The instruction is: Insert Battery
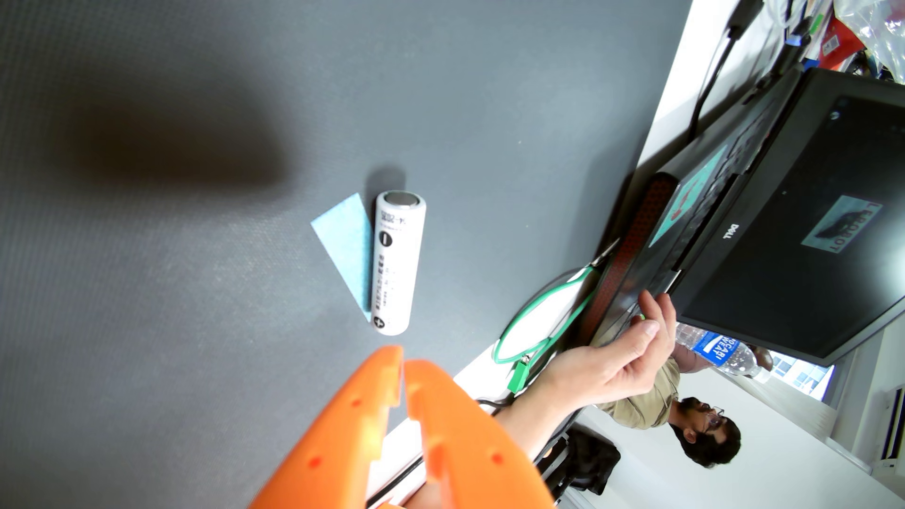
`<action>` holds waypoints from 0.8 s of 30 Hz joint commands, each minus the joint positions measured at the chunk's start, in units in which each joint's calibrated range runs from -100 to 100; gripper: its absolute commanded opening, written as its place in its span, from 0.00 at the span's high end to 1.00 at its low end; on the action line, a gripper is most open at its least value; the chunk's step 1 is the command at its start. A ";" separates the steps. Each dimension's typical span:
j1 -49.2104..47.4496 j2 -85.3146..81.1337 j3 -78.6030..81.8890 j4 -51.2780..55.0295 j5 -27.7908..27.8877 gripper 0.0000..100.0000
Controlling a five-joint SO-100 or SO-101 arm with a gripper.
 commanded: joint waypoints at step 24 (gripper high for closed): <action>-0.22 -0.41 -0.24 0.02 -0.10 0.98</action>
